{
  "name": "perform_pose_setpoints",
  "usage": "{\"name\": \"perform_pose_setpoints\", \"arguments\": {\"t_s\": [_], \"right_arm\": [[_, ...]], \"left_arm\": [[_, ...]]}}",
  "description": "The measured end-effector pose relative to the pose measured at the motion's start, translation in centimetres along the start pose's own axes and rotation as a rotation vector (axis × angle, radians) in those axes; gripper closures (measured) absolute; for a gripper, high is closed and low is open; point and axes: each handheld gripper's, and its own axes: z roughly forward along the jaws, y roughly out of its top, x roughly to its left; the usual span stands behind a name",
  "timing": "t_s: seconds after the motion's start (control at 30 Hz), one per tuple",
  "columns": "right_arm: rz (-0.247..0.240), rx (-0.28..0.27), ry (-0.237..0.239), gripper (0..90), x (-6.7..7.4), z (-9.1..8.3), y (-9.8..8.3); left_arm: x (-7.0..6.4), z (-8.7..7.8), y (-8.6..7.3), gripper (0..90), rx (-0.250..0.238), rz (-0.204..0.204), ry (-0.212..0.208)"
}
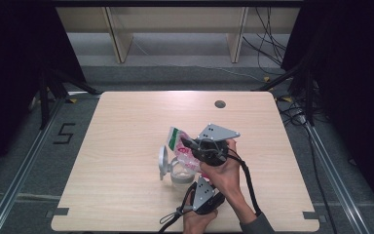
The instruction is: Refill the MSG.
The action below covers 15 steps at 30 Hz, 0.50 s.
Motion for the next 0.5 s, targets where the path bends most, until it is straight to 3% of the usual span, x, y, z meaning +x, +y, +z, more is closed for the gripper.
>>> {"name": "perform_pose_setpoints", "arguments": {"t_s": [0.07,0.2,0.27,0.37,0.4,0.5], "right_arm": [[-0.01,0.0,-0.008,90.0,-0.06,0.0,0.02],[0.02,0.016,-0.007,90.0,0.2,-0.06,0.01],[-0.014,0.0,-0.002,90.0,0.05,0.08,0.1],[-0.008,0.021,0.001,90.0,0.23,-0.04,0.2],[0.017,0.028,-0.007,90.0,0.45,-0.11,0.19],[-0.008,0.019,-0.005,90.0,0.31,-0.07,0.25]], "left_arm": [[0.01,0.02,0.0,79.3,-0.001,0.003,-0.005],[0.02,-0.02,0.02,79.3,-0.003,-0.002,-0.001],[0.06,0.02,0.02,79.3,-0.009,-0.001,-0.004],[0.05,0.03,0.1,79.3,-0.01,-0.009,-0.007],[0.03,0.06,0.11,79.3,-0.011,-0.006,-0.008],[0.05,0.16,0.09,79.3,-0.013,-0.005,-0.003]]}}
